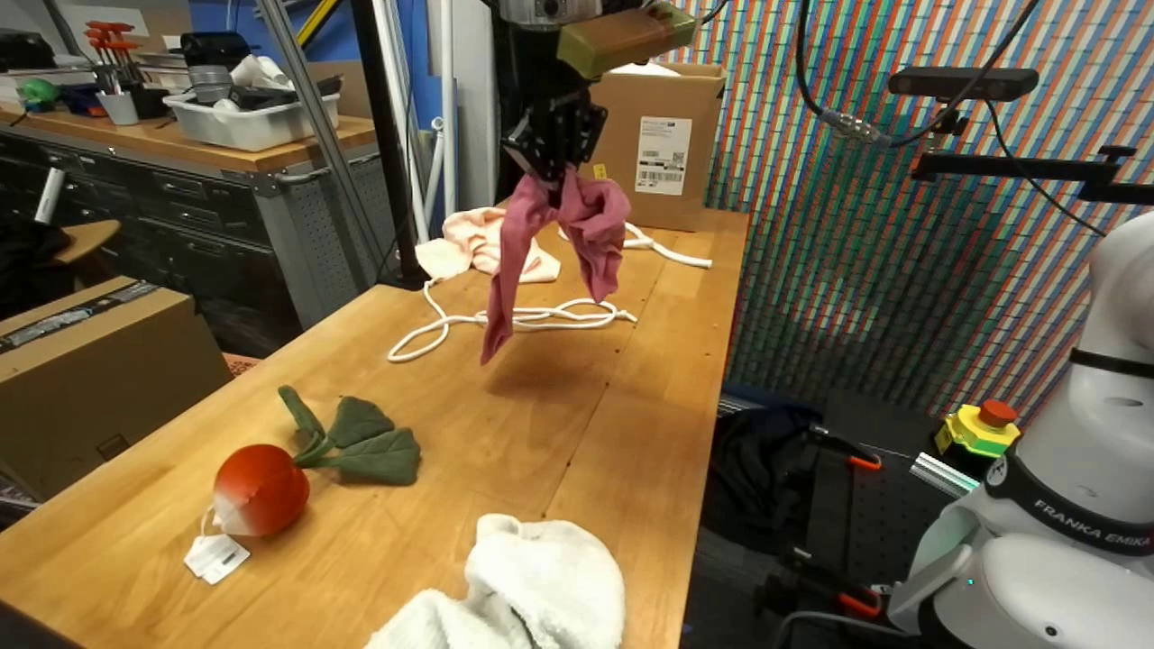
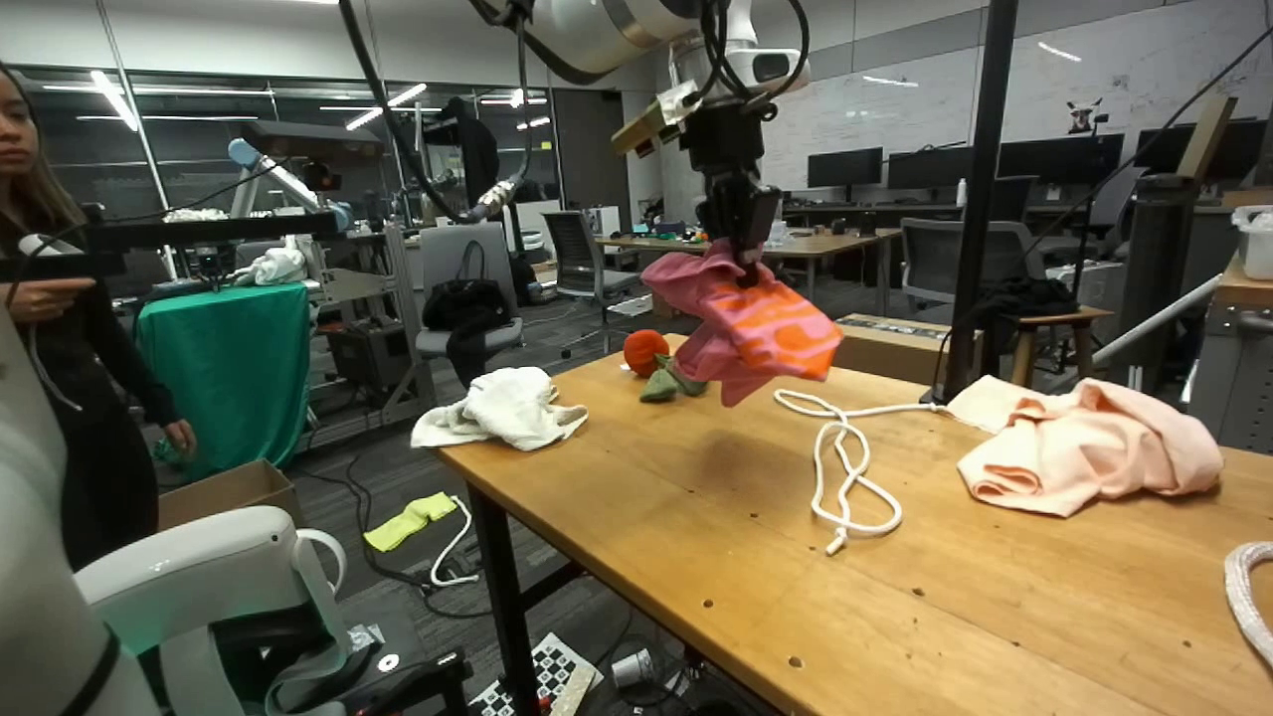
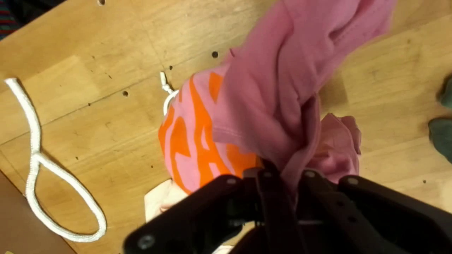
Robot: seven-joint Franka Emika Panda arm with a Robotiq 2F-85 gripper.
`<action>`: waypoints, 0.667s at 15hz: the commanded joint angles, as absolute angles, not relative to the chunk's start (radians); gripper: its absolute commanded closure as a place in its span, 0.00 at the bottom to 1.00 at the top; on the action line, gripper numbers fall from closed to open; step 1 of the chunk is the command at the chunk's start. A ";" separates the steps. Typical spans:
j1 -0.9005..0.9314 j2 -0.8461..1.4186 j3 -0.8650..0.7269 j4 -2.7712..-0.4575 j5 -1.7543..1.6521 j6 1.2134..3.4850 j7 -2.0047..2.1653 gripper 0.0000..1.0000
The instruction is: Separate the items on the table
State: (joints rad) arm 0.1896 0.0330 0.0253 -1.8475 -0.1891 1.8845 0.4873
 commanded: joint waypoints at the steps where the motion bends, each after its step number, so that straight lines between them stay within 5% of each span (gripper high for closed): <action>1: 0.149 -0.079 0.052 -1.972 -0.117 1.862 0.400 0.94; 10: 0.126 -0.171 0.065 -2.145 -0.017 1.805 0.288 0.94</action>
State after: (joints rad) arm 0.1518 -0.1083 0.0464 -2.0832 -0.0460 1.8219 0.3323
